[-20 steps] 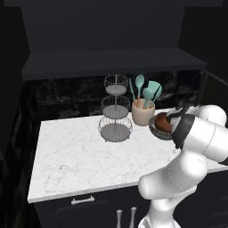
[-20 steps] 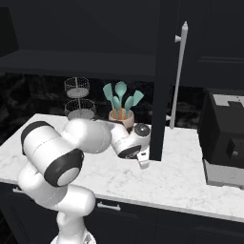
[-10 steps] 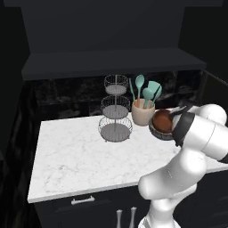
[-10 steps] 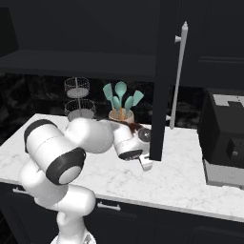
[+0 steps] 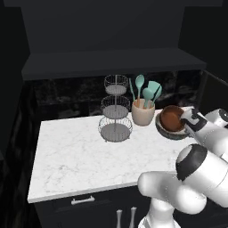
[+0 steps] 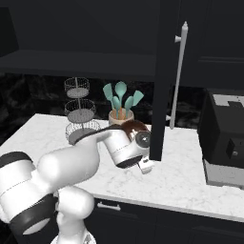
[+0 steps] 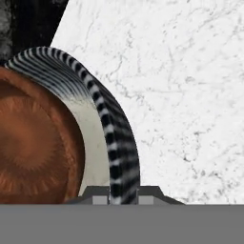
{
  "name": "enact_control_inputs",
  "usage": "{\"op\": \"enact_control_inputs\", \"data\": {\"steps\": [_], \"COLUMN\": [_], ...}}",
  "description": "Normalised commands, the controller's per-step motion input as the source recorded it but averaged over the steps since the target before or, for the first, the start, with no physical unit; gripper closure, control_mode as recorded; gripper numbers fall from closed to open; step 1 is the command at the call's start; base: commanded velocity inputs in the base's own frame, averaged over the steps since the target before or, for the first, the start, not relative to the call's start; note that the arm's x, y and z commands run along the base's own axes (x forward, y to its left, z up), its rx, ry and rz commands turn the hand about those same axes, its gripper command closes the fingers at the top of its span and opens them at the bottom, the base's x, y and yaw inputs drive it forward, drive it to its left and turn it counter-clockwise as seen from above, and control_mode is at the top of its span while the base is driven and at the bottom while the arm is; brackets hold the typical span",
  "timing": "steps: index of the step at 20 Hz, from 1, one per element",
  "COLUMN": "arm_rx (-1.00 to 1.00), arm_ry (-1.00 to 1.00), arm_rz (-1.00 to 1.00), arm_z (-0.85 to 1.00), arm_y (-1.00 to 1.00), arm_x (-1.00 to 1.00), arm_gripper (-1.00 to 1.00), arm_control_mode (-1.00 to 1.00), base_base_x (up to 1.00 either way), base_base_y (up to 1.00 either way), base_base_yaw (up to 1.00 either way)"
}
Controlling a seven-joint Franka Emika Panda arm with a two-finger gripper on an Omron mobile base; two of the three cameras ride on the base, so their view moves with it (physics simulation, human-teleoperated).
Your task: Pick up the bowls on the counter and stack them on top of one another in the open cabinet. Place the smaller bowl on top of the larger bowl.
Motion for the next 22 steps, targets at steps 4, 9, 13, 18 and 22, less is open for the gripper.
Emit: {"op": "enact_control_inputs", "data": {"steps": [4, 9, 13, 18, 22], "arm_rx": [0.0, 0.0, 0.0, -0.01, -0.01], "arm_ry": [0.0, 0.0, 0.0, 0.0, 0.1], "arm_rz": [0.0, 0.0, 0.0, 0.0, 0.03], "arm_z": [1.0, 1.0, 1.0, 1.0, 1.0], "arm_y": [0.0, 0.0, 0.0, 0.14, 0.13], "arm_x": [-0.88, -0.84, -0.75, -0.37, -0.27], "arm_gripper": [1.0, 1.0, 1.0, 1.0, 1.0], "arm_control_mode": [-1.0, -1.0, -1.0, -1.0, -1.0], "base_base_x": [0.0, 0.0, 0.0, 0.0, 0.0], "base_base_y": [0.0, 0.0, 0.0, 0.0, 0.0], "base_base_yaw": [0.0, 0.0, 0.0, 0.0, 0.0]}}
